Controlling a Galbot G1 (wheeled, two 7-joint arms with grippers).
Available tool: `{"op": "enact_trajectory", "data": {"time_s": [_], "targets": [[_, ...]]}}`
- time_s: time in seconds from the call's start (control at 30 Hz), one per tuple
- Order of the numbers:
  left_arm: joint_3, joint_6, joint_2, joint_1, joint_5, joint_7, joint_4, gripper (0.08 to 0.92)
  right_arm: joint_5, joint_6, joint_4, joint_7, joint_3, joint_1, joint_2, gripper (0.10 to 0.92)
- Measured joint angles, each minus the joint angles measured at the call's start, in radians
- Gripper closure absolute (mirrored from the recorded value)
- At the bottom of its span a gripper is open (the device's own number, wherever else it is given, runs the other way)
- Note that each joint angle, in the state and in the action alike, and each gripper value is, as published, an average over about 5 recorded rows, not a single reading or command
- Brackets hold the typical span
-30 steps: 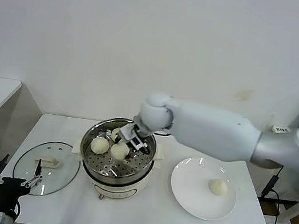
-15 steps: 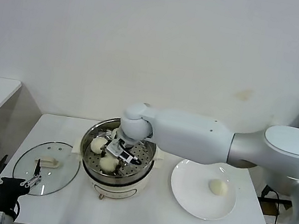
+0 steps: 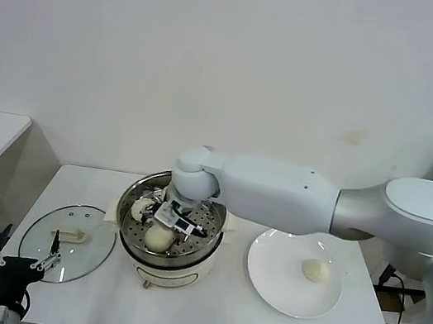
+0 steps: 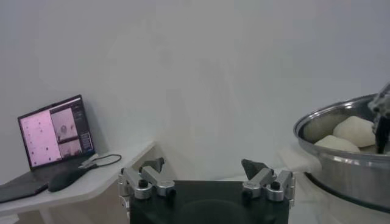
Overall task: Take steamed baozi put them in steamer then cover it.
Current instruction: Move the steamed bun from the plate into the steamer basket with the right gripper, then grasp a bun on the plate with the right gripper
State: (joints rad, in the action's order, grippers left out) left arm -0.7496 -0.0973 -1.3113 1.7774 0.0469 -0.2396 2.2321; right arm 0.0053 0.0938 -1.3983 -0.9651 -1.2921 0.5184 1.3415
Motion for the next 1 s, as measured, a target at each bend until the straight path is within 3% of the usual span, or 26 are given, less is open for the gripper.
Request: {"op": "enact_trajectory", "data": {"time_s": [0.4, 0.7, 1.0], "targets": [[0.0, -0.002, 0.02, -0.007, 0.0, 0.003, 0.0, 0.177, 0.068, -0.155, -0.054, -0.04, 0.071, 0.05, -0.152, 0.203], [0.004, -0.009, 0.042, -0.02, 0.001, 0.009, 0.002, 0.177, 0.149, -0.345, -0.139, -0.039, 0.108, 0.056, -0.367, 0.203], [0.015, -0.009, 0.059, -0.022, 0.0, 0.01, -0.018, 0.177, 0.126, -0.438, -0.2, -0.027, 0.149, -0.035, -0.605, 0.203]]}}
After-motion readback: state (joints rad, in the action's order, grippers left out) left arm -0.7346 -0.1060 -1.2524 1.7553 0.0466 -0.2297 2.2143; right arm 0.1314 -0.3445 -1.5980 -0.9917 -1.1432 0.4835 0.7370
